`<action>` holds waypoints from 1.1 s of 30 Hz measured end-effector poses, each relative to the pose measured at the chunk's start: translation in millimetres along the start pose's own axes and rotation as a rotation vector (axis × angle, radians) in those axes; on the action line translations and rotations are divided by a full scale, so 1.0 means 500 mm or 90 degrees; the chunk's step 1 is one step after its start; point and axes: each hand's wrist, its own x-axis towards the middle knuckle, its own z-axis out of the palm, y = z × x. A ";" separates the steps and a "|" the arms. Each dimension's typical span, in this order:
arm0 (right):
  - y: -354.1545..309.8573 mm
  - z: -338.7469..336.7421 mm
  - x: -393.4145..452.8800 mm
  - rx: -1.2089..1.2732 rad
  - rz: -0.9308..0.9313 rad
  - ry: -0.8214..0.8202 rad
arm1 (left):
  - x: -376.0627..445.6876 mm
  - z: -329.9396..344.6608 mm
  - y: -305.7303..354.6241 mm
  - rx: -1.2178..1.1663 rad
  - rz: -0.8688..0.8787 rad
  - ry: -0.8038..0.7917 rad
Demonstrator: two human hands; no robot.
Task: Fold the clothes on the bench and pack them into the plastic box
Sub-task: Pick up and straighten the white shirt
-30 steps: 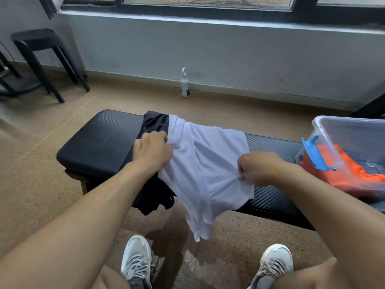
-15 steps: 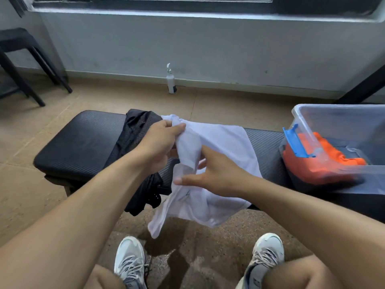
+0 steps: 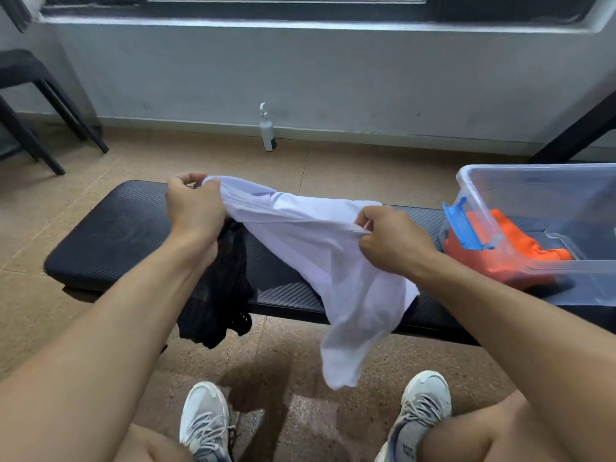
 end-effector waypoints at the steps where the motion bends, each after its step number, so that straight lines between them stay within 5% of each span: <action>1: 0.007 -0.008 0.002 -0.009 0.014 -0.021 | 0.007 -0.008 -0.004 0.026 0.005 0.005; 6: 0.015 -0.029 -0.002 0.010 0.001 -0.047 | 0.001 -0.030 -0.032 0.443 0.019 -0.254; 9: 0.013 -0.030 0.002 0.095 -0.014 -0.015 | -0.036 -0.021 -0.028 0.553 0.035 -0.353; 17: 0.007 -0.008 0.007 -0.005 -0.160 0.153 | -0.155 0.010 -0.021 0.502 0.000 -0.598; 21: -0.003 0.017 0.013 -0.097 -0.142 0.076 | -0.189 0.009 -0.020 0.344 -0.173 -0.870; 27: -0.008 0.052 0.008 -0.232 -0.222 -0.103 | -0.190 0.002 -0.009 0.339 -0.242 -1.085; 29: -0.010 0.070 0.009 -0.265 -0.284 -0.166 | -0.181 0.000 -0.005 0.394 -0.201 -1.020; 33: -0.010 0.102 0.007 -0.209 -0.280 -0.199 | -0.106 0.013 -0.056 0.532 0.023 -0.552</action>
